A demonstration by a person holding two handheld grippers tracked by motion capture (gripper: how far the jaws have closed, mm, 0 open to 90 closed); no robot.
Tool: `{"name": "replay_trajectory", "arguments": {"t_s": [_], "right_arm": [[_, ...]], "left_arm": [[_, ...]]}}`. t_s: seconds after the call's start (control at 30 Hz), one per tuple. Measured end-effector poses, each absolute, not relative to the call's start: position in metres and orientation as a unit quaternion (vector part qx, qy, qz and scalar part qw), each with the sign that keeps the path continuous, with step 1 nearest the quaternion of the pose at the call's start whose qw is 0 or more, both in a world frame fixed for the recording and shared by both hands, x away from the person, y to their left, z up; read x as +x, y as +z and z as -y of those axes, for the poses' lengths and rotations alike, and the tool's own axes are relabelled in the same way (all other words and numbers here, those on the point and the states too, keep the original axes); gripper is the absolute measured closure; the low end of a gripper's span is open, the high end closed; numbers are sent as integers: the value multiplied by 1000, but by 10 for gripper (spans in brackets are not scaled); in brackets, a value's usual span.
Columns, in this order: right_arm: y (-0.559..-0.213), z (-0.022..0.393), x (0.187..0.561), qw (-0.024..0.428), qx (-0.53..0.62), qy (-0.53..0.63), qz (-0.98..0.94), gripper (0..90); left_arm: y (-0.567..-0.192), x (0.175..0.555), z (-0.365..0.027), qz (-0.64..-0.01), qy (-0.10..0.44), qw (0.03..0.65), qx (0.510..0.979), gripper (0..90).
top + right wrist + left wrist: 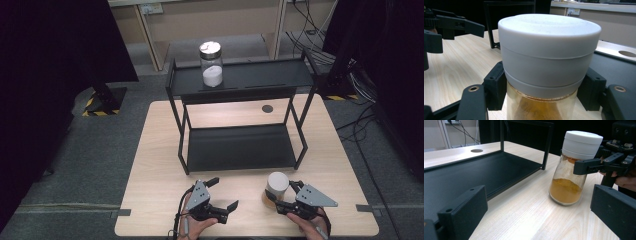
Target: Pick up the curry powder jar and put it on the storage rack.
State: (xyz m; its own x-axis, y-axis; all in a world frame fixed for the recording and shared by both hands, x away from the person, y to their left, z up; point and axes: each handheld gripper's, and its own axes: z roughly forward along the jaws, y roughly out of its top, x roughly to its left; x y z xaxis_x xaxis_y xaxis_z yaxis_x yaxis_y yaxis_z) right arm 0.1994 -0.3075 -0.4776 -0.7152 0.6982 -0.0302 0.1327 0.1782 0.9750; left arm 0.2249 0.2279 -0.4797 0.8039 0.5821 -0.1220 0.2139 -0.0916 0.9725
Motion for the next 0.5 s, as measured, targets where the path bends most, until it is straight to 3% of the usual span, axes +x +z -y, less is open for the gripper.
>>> {"name": "replay_trajectory", "arguments": {"t_s": [0.5], "right_arm": [[-463, 314, 192, 247, 279, 590, -716, 353]], "left_arm": [[-481, 226, -227, -275, 148, 612, 726, 4]]}}
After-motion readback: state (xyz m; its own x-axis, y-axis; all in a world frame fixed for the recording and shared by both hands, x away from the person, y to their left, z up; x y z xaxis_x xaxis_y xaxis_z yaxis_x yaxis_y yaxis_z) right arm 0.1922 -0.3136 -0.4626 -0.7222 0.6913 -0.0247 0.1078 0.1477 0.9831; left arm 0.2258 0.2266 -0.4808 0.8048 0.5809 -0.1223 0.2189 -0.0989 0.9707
